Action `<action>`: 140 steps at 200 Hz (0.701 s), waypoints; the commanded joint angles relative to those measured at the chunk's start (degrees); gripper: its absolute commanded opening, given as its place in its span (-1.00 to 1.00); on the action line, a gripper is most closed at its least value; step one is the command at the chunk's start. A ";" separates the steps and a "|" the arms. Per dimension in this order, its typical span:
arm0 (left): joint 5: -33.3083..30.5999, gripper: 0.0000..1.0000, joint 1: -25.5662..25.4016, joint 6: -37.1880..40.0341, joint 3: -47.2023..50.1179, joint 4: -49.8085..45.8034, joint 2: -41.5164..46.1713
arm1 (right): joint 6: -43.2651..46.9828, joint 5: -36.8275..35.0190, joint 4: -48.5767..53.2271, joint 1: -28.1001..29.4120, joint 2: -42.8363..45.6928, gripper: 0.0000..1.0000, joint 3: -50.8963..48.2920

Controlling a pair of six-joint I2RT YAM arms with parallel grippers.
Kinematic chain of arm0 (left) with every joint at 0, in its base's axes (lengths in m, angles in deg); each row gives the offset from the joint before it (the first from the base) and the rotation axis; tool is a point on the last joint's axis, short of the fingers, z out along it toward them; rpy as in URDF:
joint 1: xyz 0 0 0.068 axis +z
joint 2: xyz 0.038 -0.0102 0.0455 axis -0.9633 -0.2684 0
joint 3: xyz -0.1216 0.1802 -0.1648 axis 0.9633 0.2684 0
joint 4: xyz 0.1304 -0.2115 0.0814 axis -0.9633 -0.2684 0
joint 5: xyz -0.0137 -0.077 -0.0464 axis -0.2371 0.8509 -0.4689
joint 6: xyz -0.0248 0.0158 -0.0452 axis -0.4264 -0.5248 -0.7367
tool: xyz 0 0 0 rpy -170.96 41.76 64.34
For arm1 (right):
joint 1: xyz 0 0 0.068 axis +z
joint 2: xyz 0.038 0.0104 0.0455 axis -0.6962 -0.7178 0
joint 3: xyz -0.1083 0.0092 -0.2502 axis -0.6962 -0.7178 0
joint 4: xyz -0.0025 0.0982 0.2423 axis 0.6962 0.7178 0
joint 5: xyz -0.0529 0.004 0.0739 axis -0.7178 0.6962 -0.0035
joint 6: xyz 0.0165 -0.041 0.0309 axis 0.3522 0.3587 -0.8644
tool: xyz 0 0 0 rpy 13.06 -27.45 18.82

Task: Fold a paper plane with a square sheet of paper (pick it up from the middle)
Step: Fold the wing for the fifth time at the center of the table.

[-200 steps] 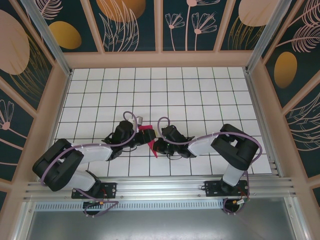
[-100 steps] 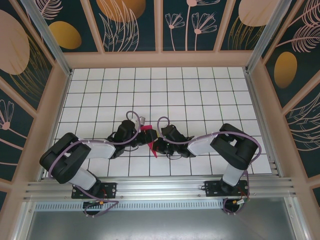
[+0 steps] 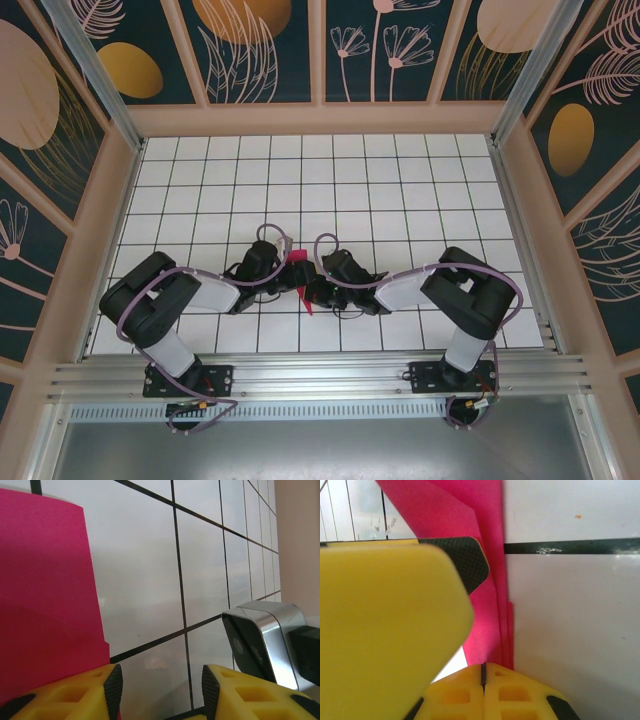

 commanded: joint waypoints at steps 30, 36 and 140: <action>-1.31 -0.02 0.09 -1.39 0.64 -0.89 -2.11 | 2.47 -0.66 3.08 0.99 4.74 -1.00 -0.03; -1.03 -0.02 0.08 -1.49 0.68 -0.73 -2.09 | 2.50 -0.72 2.63 0.96 5.04 -1.00 0.24; 0.08 -0.02 0.07 -1.54 -1.21 -1.76 -2.10 | -1.30 2.93 0.73 1.99 -3.09 -1.00 -1.60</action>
